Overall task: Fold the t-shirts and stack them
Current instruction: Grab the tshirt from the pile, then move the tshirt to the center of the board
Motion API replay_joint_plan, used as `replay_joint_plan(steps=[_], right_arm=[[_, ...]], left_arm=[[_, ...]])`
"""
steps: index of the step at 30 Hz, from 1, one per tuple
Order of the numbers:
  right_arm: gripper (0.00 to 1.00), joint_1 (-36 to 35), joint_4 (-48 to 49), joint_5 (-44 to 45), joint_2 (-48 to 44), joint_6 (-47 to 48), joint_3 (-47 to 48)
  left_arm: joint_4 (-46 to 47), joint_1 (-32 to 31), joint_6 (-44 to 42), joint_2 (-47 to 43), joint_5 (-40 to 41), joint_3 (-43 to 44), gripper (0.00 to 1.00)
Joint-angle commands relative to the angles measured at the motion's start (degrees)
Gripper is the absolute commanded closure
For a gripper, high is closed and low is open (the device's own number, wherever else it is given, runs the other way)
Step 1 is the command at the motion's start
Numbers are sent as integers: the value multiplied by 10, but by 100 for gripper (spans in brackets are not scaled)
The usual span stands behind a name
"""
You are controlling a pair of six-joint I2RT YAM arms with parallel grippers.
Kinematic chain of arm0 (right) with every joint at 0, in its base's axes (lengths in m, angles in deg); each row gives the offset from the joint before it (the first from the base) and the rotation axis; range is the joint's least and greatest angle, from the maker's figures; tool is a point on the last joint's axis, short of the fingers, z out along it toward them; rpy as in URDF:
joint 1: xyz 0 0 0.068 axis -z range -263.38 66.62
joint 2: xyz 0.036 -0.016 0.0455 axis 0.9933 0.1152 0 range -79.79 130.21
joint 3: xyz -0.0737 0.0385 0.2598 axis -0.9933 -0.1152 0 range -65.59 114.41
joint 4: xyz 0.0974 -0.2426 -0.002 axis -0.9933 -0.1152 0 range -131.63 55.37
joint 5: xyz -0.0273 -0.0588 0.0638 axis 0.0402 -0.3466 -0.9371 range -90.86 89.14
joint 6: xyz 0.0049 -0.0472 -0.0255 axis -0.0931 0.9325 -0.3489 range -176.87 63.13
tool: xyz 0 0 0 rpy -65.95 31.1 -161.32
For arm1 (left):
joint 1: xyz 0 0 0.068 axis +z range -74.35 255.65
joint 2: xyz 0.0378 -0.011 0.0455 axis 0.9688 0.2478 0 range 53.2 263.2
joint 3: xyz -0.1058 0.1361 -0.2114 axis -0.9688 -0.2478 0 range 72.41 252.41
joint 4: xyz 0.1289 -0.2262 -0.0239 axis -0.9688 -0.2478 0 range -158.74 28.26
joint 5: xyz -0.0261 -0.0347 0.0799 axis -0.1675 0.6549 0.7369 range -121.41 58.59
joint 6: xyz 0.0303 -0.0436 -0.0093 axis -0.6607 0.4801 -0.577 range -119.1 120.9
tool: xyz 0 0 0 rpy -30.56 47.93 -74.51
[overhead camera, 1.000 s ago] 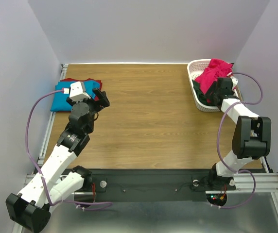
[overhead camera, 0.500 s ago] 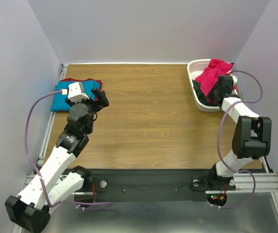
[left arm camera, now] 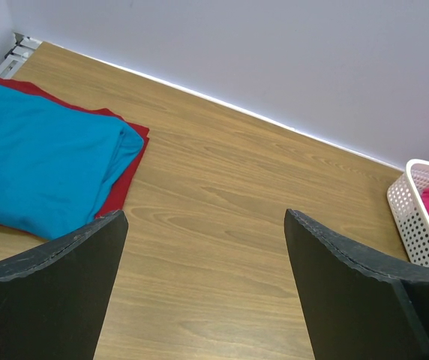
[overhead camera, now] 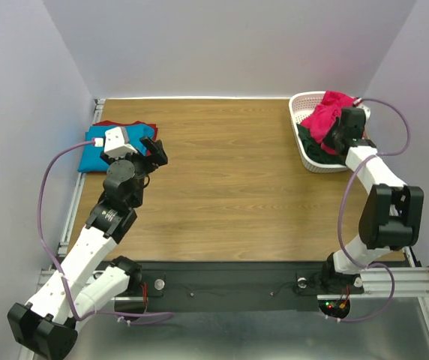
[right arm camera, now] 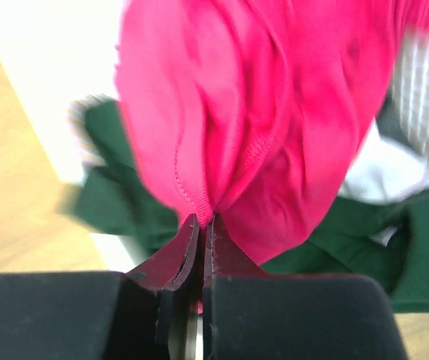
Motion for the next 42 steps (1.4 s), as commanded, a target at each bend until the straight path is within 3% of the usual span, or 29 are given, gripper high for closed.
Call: replay_joint_plan(steps=[1,7,13,16,24,29,31,35,40,42], right_arm=[[100,2,25,-24,-96,3,98],[100,1,25,-121,-126,3,224],[100,-20,25,-361,-97,-32,395],[100,-63,25,-416,-77,-40,476],[100,-193,24,-486,-5,-56,638],[100,-225,24,-518,53,-78,747],[100,-226,24,-515,55,-77,741],[100,-227,25,-453,5,-33,627],[99,-227,27,-306,-99,12,344],[99,-226,29,-197,-127,14,257]], left_arm=[[17,-3,3,-11,9,14,2],[19,-3,2,-4,6,14,2],[25,-3,3,3,-2,14,2],[26,-3,5,9,-11,19,2],[27,-2,4,25,-21,33,2],[24,-2,3,33,-24,38,2],[24,-2,3,38,-24,37,2],[24,-3,2,46,-22,35,2],[31,-2,0,68,-30,30,2],[31,-2,-3,77,-31,28,2]])
